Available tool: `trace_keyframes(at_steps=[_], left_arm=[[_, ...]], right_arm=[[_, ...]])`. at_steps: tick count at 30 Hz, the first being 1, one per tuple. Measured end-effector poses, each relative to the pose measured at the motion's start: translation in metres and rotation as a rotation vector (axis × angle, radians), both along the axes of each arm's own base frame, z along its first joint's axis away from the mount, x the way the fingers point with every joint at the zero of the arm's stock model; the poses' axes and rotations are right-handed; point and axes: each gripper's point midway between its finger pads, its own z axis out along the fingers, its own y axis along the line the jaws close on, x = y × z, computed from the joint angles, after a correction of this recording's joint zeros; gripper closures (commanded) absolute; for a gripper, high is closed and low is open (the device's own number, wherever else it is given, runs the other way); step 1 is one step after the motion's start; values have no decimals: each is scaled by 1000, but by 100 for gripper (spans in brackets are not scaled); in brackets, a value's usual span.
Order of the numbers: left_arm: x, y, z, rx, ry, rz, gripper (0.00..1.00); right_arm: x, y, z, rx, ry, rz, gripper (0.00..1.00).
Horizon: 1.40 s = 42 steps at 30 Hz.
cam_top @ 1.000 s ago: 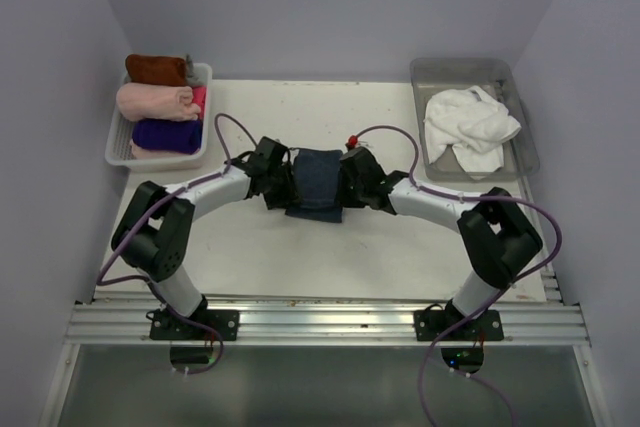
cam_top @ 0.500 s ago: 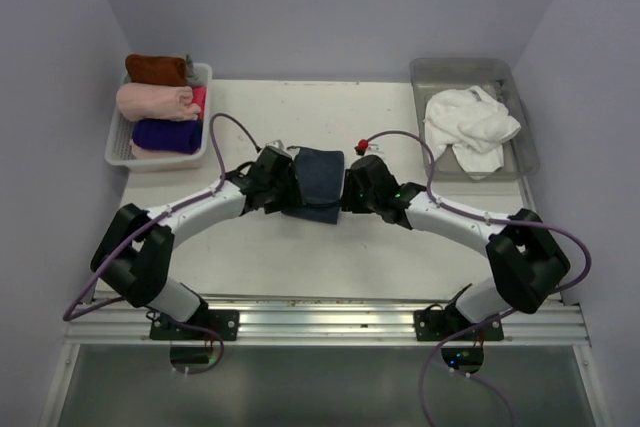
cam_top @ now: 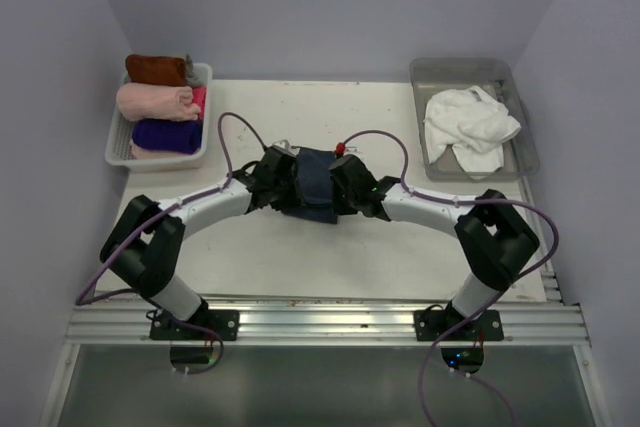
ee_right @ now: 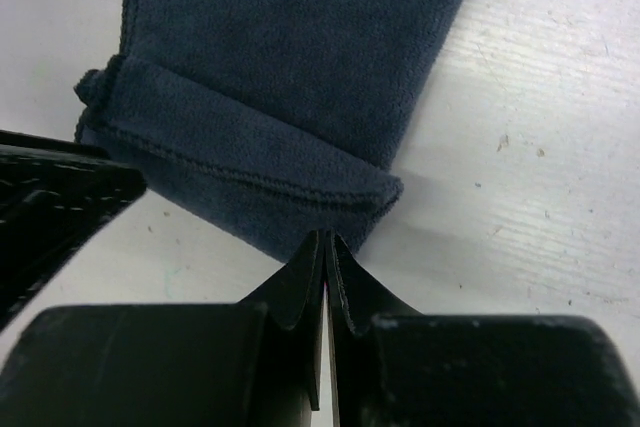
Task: Roll the towels
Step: Roll the towel
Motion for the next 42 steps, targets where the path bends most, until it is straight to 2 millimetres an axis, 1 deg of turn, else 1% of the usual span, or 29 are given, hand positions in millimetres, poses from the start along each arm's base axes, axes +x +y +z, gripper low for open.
trace_keyframes(at_steps=[5,9,12,16,18,20,23,25,26,30,32,37,40,42], left_arm=[[10,-4,-7,18,5,-19,67],[26,1,-8,16,-8,-8,67],[39,8,-12,10,-6,11,67],[49,12,-21,13,8,18,67],[53,10,-24,12,14,16,67],[56,7,-25,10,15,14,67],[59,7,-23,7,10,15,66],[60,7,-22,6,7,16,65],[60,7,-21,8,5,19,65],[60,13,-10,20,-13,35,63],[62,16,0,21,-30,44,60],[67,25,32,20,-97,77,58],[65,29,46,22,-121,88,58],[62,32,52,21,-128,90,58]], right_arm=[[10,9,3,-3,-7,8,95],[18,12,0,-12,-6,8,95],[27,10,-8,-28,3,-4,94],[38,2,-15,-47,12,-22,92],[43,0,-14,-50,4,-22,89],[46,1,-10,-53,-11,-7,82],[45,3,-4,-64,-31,29,75],[42,4,4,-64,-54,52,75],[40,4,10,-60,-67,61,77],[25,-1,30,-32,-105,78,83],[20,-3,33,-24,-109,84,85],[11,1,20,-28,-71,111,90],[7,4,12,-38,-51,128,89],[4,9,9,-49,-44,153,85]])
